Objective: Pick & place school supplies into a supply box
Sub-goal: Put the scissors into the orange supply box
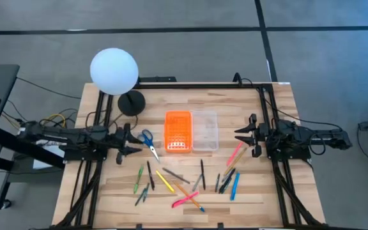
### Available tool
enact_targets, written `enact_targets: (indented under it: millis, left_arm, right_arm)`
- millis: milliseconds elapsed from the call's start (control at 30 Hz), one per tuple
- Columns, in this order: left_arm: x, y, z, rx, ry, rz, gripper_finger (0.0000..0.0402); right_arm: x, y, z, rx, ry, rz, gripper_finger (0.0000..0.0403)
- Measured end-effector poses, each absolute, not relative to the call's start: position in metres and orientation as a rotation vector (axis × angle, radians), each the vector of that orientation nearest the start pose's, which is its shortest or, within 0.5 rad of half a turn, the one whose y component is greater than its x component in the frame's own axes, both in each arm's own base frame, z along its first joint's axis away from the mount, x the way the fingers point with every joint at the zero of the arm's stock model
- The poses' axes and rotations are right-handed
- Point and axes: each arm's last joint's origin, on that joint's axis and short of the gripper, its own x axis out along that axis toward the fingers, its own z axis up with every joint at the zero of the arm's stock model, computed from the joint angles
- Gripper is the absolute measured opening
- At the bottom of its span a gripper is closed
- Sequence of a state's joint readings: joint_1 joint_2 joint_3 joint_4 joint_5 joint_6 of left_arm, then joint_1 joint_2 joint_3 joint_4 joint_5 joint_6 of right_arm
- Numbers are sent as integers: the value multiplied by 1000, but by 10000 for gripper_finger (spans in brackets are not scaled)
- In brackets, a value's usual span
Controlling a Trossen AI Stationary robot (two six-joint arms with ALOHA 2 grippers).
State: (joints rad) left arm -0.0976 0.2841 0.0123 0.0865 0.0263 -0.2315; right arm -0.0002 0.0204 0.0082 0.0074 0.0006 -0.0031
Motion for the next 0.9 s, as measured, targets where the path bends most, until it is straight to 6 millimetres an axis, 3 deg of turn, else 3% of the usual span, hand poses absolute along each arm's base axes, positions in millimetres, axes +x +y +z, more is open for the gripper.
enact_targets:
  millis: [300, 533, 733, 900]
  left_arm:
    - [130, -18, 151, -5, 420, 29, 157]
    - [154, -22, 153, 74, 619, 59, 157]
    - [173, -20, 152, 257, 914, 239, 157]
    - [192, -21, 149, 464, 1038, 240, 157]
  right_arm:
    - [98, 0, 165, -59, 6, -1, 107]
    - [98, 0, 165, -62, 6, -2, 107]
    - [98, 0, 165, -63, 5, -2, 107]
    - [98, 0, 166, -63, 2, -3, 107]
